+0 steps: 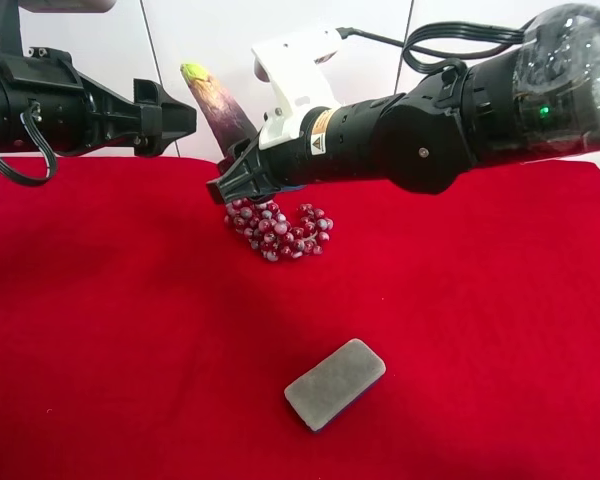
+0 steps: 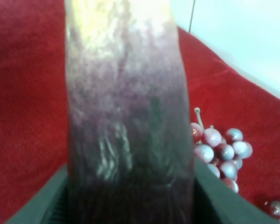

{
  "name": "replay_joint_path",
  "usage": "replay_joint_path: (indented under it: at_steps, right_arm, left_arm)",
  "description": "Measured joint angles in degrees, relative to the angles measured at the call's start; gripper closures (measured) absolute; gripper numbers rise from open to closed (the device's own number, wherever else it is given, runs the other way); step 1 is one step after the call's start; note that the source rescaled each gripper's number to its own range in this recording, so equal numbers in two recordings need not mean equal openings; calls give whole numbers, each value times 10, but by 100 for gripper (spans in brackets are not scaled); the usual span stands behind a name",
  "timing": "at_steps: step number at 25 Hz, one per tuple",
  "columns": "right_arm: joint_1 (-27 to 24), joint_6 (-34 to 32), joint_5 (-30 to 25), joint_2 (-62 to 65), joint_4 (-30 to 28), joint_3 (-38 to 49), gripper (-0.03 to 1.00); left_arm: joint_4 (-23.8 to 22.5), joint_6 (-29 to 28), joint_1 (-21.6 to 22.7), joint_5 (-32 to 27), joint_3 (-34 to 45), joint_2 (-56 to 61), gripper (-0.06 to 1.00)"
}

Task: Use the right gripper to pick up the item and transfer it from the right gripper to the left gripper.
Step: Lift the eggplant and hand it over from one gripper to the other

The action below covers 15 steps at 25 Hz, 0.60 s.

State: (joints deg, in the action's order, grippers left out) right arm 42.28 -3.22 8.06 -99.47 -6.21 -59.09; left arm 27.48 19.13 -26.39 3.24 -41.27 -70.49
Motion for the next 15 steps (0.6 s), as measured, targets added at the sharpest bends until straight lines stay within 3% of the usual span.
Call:
replay_joint_path:
  at_steps: [7, 15]
  right_arm:
    - [41, -4, 33, 0, 0, 0, 96]
    - [49, -39, 40, -1, 1, 0, 96]
  left_arm:
    - [0, -2, 0, 9, 0, 0, 2]
    - [0, -15, 0, 12, 0, 0, 3]
